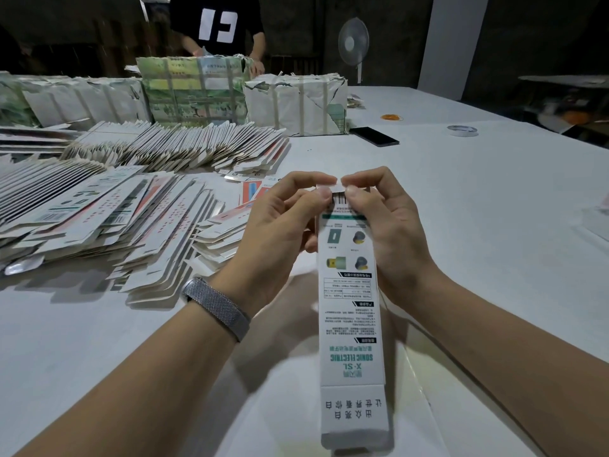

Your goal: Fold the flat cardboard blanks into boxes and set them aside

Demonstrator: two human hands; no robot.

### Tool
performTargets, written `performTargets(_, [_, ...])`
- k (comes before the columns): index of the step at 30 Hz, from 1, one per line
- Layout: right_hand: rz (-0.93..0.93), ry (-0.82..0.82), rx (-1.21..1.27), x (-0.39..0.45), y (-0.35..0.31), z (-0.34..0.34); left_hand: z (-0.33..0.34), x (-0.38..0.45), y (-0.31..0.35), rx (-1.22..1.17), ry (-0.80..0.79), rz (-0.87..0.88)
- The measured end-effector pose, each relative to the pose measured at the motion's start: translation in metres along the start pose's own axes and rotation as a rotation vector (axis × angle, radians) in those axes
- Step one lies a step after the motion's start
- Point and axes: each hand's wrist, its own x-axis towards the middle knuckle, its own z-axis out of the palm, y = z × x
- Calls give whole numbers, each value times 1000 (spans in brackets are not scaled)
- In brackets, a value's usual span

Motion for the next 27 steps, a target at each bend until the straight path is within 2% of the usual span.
performTargets(4, [23, -5, 56, 1, 0, 0, 1, 0, -1, 4, 3, 26])
performTargets(19, [64, 62, -48, 6, -2, -4, -3, 3, -7, 55, -80, 5])
performTargets(27, [129, 84, 23, 9, -8, -5, -2, 2, -7, 49, -106, -18])
